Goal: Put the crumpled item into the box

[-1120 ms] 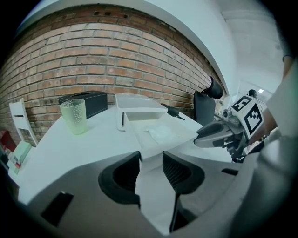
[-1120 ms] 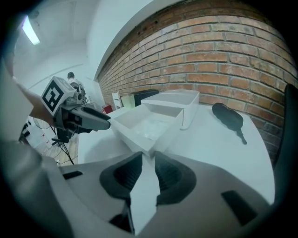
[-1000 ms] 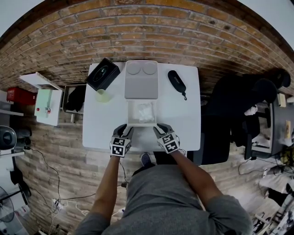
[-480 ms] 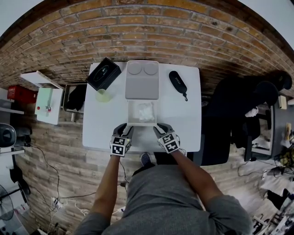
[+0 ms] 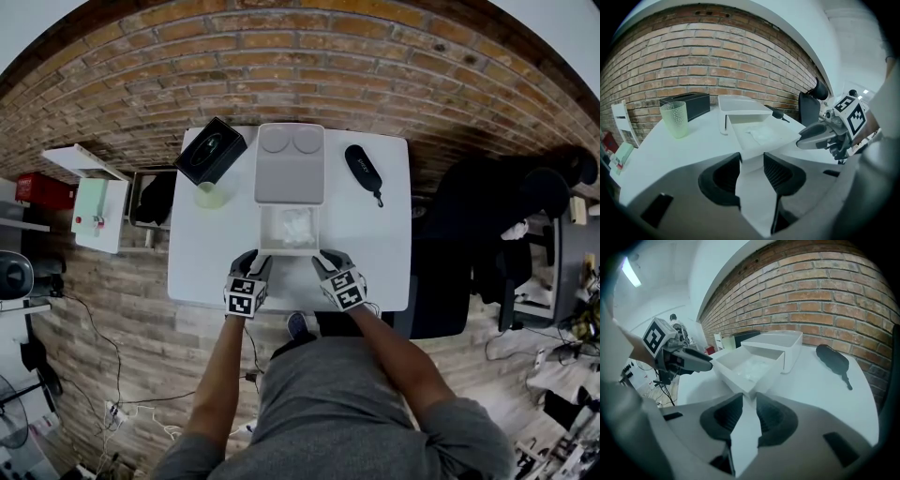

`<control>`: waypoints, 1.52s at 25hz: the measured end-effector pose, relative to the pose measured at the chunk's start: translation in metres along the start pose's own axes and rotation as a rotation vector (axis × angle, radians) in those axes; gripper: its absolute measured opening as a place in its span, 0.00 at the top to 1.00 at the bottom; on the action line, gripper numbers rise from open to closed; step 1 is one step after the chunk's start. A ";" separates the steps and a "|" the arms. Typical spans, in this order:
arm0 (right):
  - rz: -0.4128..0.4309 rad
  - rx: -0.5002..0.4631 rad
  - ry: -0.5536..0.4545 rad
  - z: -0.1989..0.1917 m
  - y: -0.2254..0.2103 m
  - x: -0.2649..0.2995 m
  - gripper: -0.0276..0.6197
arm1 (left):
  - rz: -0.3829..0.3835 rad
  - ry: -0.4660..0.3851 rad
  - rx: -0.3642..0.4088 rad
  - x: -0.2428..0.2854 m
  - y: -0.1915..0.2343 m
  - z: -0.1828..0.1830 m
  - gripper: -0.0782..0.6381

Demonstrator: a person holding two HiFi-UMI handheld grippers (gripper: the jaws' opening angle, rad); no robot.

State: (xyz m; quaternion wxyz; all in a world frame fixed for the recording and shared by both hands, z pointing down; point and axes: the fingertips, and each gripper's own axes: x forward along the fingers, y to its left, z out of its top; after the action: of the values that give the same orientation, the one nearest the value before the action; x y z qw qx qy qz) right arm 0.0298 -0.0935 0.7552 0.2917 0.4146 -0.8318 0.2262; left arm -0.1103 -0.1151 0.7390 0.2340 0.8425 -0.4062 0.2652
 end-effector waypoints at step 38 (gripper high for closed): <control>0.068 -0.049 -0.036 0.014 -0.019 0.014 0.78 | 0.049 -0.042 -0.025 0.015 0.011 0.017 0.68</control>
State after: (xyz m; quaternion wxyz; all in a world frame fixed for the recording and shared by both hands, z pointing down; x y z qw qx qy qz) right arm 0.0344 -0.1204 0.7564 0.2787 0.3829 -0.8558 0.2080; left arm -0.1066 -0.1402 0.7377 0.2294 0.8347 -0.4349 0.2480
